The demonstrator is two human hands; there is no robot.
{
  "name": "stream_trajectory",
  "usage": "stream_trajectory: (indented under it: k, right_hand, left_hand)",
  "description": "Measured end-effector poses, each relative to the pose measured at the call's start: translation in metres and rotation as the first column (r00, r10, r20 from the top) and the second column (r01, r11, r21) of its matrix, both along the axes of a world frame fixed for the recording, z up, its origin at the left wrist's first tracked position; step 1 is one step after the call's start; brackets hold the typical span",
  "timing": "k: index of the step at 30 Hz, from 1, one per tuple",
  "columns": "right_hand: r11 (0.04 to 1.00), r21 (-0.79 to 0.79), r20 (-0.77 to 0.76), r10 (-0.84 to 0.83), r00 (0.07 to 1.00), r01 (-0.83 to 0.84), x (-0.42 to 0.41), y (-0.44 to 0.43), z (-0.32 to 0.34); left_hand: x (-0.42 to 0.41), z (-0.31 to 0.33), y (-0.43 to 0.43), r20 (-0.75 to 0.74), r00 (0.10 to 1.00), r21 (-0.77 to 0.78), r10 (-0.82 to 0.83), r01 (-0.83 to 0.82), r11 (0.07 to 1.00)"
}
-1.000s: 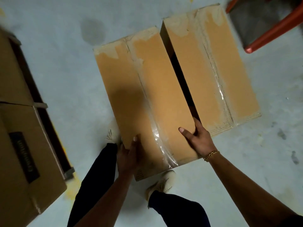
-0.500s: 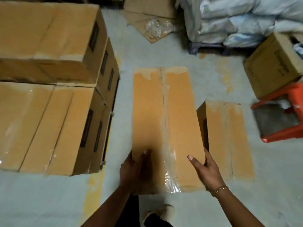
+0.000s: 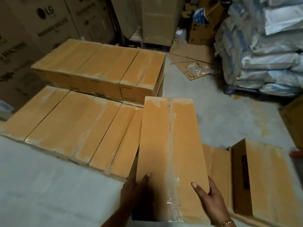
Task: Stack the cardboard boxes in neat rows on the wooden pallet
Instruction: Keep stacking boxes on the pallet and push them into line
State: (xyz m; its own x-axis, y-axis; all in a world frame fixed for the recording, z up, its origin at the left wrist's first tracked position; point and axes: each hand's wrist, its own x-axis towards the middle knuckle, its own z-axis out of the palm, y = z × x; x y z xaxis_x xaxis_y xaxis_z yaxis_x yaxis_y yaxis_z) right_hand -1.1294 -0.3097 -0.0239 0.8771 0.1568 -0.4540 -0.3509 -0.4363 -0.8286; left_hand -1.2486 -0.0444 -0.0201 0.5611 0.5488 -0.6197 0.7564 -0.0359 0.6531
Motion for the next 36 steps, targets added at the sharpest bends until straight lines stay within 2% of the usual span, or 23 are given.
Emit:
stream_trajectory:
  k: [11, 18, 28, 36]
  right_hand:
    - [0.999, 0.036, -0.022, -0.030, 0.999, 0.031, -0.094, 0.169, -0.014]
    - [0.999, 0.015, -0.028, -0.035, 0.999, 0.035, -0.076, 0.228, -0.015]
    - [0.999, 0.024, -0.062, -0.047, 0.997, 0.049, -0.047, 0.300, -0.036]
    - [0.991, -0.047, -0.045, -0.126, 0.991, 0.124, -0.047, 0.363, -0.053]
  left_hand:
    - [-0.071, 0.026, 0.174, -0.062, 0.994, 0.064, -0.084, 0.088, 0.994]
    - [-0.050, 0.010, 0.238, -0.133, 0.985, 0.047, -0.112, 0.119, 0.992]
    - [-0.017, -0.002, 0.307, -0.003, 0.995, -0.042, -0.104, 0.104, 0.994]
    - [0.000, -0.039, 0.377, -0.019, 0.981, -0.054, -0.191, 0.190, 0.980]
